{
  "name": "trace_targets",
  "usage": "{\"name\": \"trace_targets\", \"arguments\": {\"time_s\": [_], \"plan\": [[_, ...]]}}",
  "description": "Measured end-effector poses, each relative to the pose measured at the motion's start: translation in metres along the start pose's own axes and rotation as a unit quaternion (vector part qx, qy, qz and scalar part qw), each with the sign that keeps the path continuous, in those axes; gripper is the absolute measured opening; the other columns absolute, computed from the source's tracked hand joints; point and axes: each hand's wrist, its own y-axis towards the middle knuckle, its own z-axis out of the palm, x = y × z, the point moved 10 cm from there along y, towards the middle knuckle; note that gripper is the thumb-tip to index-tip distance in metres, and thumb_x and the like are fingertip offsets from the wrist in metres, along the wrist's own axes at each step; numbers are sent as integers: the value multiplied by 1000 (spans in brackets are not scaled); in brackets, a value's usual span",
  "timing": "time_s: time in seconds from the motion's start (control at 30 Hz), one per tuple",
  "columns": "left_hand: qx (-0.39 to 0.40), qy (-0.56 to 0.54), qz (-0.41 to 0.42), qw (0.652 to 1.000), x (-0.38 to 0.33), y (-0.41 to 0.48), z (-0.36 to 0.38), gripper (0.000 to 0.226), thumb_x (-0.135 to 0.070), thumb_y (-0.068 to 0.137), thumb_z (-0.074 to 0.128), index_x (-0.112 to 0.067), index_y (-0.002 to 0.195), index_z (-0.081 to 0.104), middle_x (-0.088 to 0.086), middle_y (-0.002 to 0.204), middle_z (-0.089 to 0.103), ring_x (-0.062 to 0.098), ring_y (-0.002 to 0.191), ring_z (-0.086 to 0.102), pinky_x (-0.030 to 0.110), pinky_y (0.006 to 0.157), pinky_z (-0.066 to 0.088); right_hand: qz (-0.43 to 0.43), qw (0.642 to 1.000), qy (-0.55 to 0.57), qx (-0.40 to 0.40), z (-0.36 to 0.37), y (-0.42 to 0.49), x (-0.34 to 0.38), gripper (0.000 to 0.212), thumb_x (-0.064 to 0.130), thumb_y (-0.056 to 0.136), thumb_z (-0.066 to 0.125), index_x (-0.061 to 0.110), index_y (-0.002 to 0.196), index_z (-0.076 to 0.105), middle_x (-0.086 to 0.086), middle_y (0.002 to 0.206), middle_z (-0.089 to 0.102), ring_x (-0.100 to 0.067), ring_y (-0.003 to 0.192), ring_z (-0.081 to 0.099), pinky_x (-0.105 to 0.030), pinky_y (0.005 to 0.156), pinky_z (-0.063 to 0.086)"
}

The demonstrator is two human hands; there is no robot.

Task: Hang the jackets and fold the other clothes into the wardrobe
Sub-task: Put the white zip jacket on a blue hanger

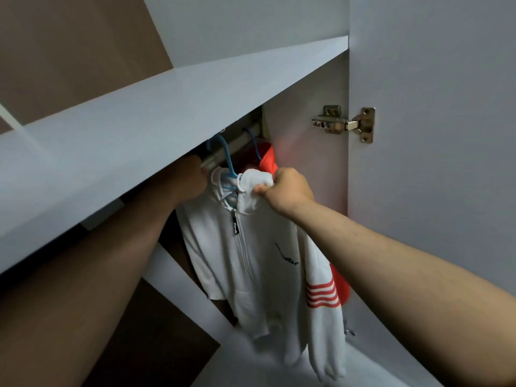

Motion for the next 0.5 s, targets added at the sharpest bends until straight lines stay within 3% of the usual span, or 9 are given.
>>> {"name": "trace_targets", "arguments": {"time_s": [0.13,0.33,0.5], "plan": [[-9,-7,5,1000,-1,-1,-2,27,-24,98,50,1,104,58,29,111,61,42,101,59,30,71,30,13,999,-19,44,25,-4,-5,40,44,82,71,20,64,44,0,71,52,-25,75,50,-28,64,34],[-14,1,3,1000,-2,-2,-5,30,-24,99,49,3,108,58,30,115,60,44,105,58,31,73,31,-18,998,-39,40,25,-11,-8,37,38,88,65,22,67,40,4,69,47,-27,74,48,-28,65,31],[-5,0,-7,1000,-5,-6,-5,34,-25,101,45,4,117,55,30,125,55,43,115,53,38,88,39,-115,985,-105,73,21,-34,-14,19,35,99,49,17,91,50,-11,93,65,-32,85,58,-36,68,41]]}}
